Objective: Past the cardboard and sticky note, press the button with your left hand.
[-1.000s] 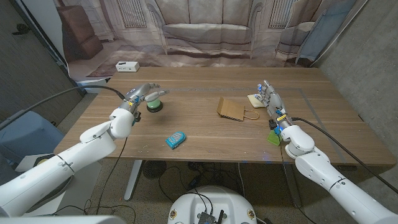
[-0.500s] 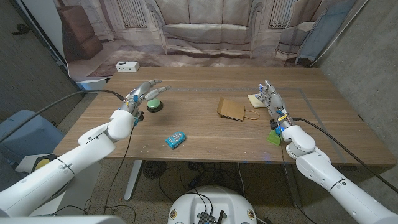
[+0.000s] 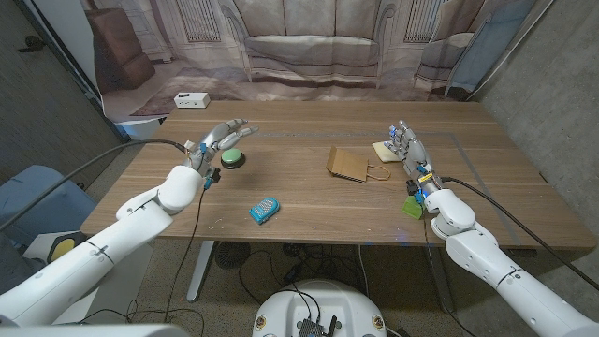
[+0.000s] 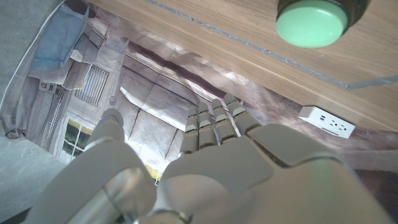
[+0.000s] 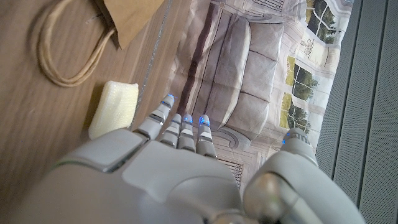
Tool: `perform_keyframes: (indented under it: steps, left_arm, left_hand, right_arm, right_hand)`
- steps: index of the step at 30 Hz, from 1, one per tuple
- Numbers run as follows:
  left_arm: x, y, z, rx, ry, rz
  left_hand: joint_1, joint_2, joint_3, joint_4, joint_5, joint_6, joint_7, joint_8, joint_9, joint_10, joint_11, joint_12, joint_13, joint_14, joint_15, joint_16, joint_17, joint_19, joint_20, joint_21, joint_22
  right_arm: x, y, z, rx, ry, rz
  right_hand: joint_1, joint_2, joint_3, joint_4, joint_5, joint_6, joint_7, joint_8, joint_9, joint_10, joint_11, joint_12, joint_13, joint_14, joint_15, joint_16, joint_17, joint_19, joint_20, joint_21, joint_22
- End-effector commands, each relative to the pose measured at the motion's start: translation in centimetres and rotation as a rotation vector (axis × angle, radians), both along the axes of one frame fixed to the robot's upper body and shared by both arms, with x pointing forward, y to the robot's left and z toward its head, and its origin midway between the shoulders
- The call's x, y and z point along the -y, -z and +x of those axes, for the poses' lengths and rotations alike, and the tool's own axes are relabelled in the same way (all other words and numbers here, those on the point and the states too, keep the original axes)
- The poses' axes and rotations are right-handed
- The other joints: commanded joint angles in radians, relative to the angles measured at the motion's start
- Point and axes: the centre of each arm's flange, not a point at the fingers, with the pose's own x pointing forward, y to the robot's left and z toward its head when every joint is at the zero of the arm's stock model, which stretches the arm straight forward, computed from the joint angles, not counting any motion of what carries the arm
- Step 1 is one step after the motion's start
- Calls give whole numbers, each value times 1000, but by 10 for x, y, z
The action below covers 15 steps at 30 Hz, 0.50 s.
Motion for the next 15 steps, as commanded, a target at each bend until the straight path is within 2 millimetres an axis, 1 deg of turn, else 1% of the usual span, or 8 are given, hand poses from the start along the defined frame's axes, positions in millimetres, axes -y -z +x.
perform_keyframes:
  steps: [1,5,6,15]
  left_arm:
    - [7,0,2,-3,149,-101]
    - [10,1,5,-13,213,-141]
    - [11,1,5,-13,225,-150]
    - [14,1,6,-33,346,-239]
  left_hand:
    - [-8,0,-4,3,-1,1,4,-1,3,0,-3,4,1,-7,2,0,2,-4,-3,3,4]
    - [-12,1,-5,5,-1,0,4,0,3,1,-1,6,1,-6,3,2,2,-5,-5,4,4]
    - [-12,1,-5,5,-1,0,4,0,3,2,0,6,1,-7,3,2,2,-5,-5,4,4]
    - [-19,2,-7,9,-1,-2,6,2,2,-2,0,7,1,-12,4,2,2,-11,-2,4,4]
  right_arm:
    - [0,1,-1,9,2,7]
    - [1,2,-1,11,0,10]
    - [1,2,-1,13,-1,7]
    - [3,2,0,21,-22,14]
  right_hand:
    - [-2,11,-4,-2,2,10,-3,4,2,10,2,5,4,8,3,8,4,13,0,9,2]
    - [-1,11,-4,-3,2,10,-3,4,2,11,0,5,4,10,2,8,4,15,0,10,2]
    - [-1,11,-4,-3,2,10,-3,4,2,11,-4,5,4,10,1,8,4,15,0,10,2]
    - [-1,12,-5,-3,3,11,-5,4,2,17,-6,6,4,16,-1,10,4,21,-3,11,2]
